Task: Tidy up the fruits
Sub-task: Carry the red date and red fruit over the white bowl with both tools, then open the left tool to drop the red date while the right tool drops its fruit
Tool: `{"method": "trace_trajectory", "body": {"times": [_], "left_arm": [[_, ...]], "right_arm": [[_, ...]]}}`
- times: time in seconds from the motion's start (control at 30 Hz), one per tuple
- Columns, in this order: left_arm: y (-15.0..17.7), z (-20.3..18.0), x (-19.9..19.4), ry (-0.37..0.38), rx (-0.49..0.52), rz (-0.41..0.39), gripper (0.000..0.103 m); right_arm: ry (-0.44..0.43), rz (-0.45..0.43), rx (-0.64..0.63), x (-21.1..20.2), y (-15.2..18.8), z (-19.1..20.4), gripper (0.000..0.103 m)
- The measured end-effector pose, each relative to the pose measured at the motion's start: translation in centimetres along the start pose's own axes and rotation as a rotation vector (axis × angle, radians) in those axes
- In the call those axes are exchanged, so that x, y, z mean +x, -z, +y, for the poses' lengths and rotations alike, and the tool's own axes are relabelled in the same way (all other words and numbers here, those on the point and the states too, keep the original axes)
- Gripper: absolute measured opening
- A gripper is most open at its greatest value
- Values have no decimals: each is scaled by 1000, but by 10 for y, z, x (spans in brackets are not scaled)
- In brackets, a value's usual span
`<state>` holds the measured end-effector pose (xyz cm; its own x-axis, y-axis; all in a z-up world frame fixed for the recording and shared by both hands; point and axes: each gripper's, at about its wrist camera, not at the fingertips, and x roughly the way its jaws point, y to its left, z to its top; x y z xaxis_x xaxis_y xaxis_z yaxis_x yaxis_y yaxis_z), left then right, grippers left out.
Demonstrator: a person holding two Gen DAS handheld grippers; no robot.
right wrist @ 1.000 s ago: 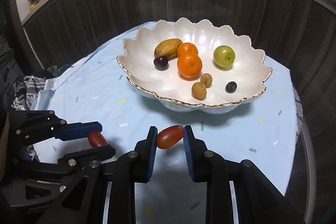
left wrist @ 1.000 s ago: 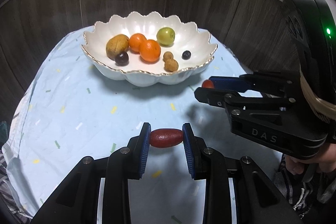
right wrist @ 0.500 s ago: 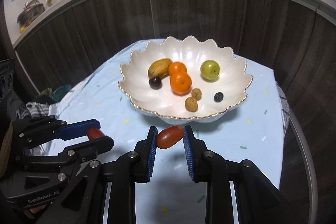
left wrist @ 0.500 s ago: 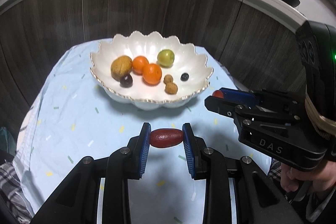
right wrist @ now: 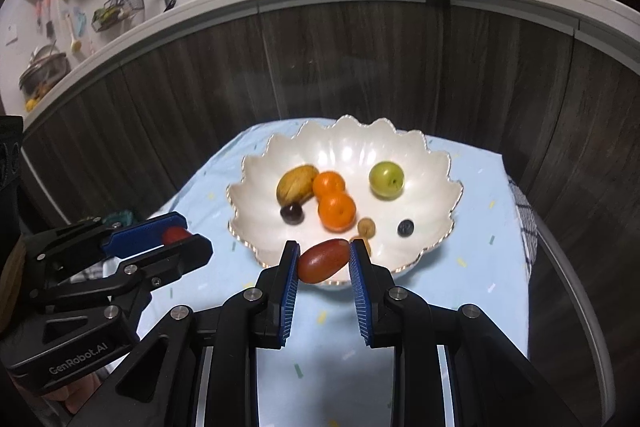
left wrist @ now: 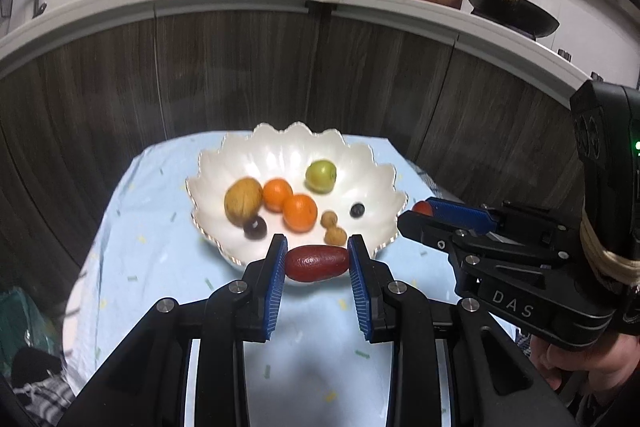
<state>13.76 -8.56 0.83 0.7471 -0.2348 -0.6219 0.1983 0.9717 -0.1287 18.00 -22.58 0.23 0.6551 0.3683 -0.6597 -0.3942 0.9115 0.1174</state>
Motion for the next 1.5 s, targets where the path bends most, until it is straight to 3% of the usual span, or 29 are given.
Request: {"method": "trace_trajectory", "body": {"times": [0.6,1.5], "left_arm": [[-45,24,32,-16,11,4,31],[-90,60,135,-56,19,90,33]], "right_arm": [[118,-24,90,13,-36,-10,27],[219,79,215,100,-73,-49,27]]}}
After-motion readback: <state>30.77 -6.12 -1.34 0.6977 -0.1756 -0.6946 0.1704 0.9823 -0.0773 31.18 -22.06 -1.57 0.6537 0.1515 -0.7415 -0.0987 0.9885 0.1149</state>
